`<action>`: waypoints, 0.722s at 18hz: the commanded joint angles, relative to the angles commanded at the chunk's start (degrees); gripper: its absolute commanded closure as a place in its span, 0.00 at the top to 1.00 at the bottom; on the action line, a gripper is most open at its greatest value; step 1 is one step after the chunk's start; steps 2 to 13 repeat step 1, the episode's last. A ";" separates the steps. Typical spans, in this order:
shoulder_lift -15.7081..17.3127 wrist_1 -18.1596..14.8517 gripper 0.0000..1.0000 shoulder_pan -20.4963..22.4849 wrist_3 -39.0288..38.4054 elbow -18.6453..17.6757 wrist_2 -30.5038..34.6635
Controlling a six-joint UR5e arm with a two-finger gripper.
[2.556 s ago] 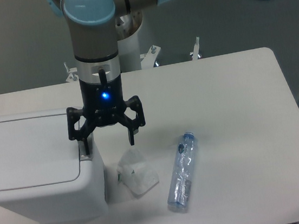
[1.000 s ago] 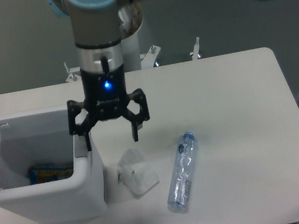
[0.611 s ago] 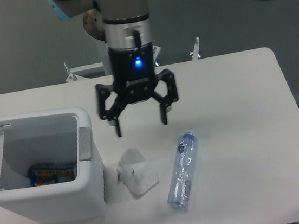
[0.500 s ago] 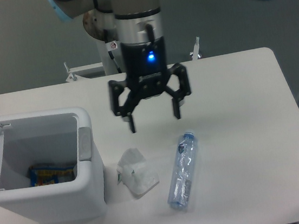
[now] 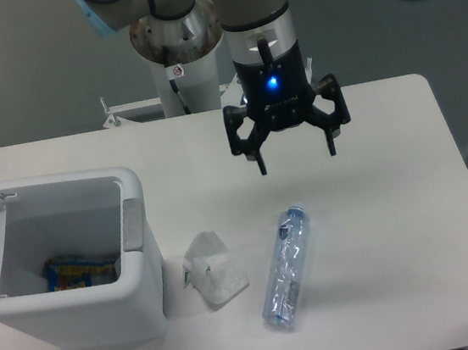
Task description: Open the trash can
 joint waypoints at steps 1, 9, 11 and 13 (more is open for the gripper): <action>0.00 0.00 1.00 0.26 0.79 0.00 0.00; 0.00 0.00 1.00 0.26 0.79 0.00 0.00; 0.00 0.00 1.00 0.26 0.79 0.00 0.00; 0.00 0.00 1.00 0.26 0.79 0.00 0.00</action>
